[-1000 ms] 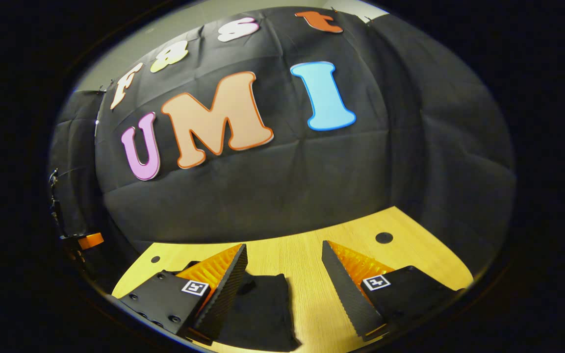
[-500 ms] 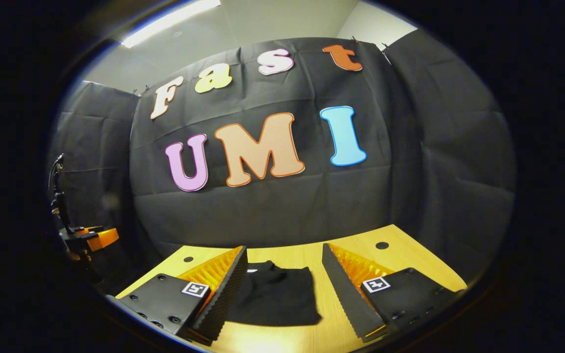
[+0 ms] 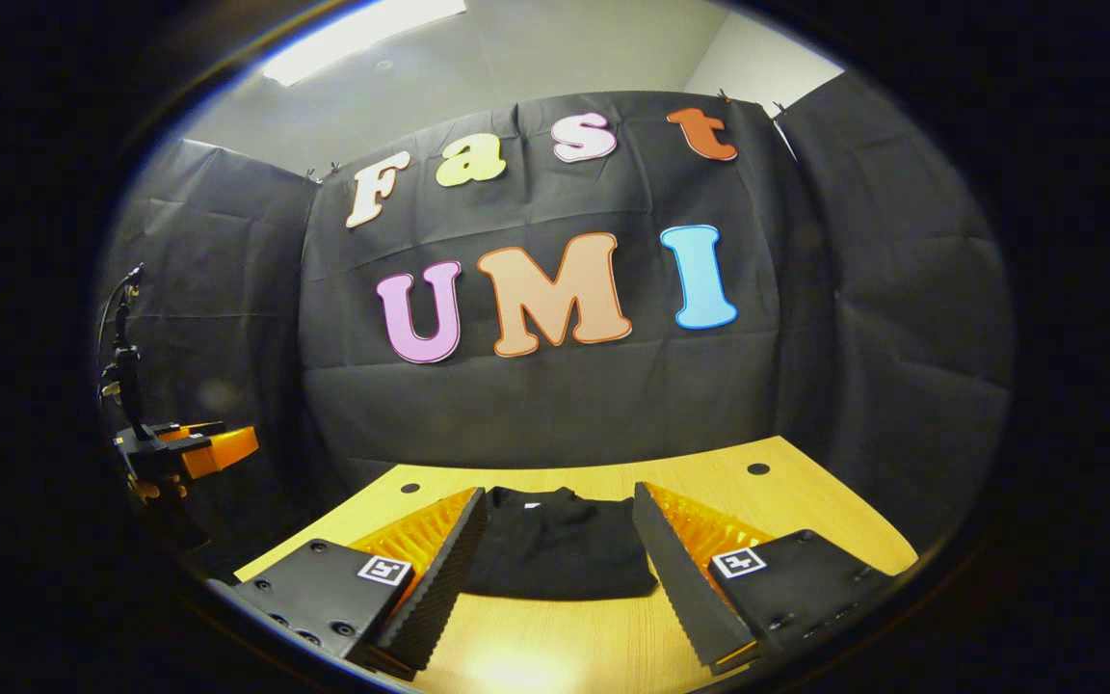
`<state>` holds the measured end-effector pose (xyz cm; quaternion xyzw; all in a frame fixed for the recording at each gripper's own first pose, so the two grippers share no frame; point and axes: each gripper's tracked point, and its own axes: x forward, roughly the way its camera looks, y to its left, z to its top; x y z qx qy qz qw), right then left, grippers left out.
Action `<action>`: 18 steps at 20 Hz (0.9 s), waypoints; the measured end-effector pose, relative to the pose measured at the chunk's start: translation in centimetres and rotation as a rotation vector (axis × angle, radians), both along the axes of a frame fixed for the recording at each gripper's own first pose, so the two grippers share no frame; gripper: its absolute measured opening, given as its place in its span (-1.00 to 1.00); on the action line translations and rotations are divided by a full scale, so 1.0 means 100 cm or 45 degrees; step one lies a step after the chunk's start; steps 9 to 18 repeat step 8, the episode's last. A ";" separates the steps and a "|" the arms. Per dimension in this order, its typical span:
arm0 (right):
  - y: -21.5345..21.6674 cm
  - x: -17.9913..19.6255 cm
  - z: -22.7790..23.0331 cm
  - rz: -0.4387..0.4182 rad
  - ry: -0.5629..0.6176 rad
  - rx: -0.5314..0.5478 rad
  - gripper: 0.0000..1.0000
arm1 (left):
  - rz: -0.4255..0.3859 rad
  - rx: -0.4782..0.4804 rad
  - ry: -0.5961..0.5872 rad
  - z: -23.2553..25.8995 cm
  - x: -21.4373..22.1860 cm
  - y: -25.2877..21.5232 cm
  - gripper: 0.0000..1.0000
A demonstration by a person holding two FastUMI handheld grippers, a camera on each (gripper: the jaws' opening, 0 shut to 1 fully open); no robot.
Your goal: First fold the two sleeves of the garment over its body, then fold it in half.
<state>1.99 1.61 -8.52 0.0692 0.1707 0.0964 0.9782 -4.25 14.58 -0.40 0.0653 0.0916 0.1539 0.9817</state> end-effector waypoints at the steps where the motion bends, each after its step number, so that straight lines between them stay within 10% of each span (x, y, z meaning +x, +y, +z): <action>1: 0.000 -0.004 0.006 -0.006 -0.018 0.006 0.84 | 0.001 -0.002 -0.010 0.004 -0.004 0.001 0.86; 18: 0.003 -0.022 0.011 -0.017 -0.037 0.004 0.93 | 0.000 0.005 -0.033 0.013 -0.016 0.002 0.86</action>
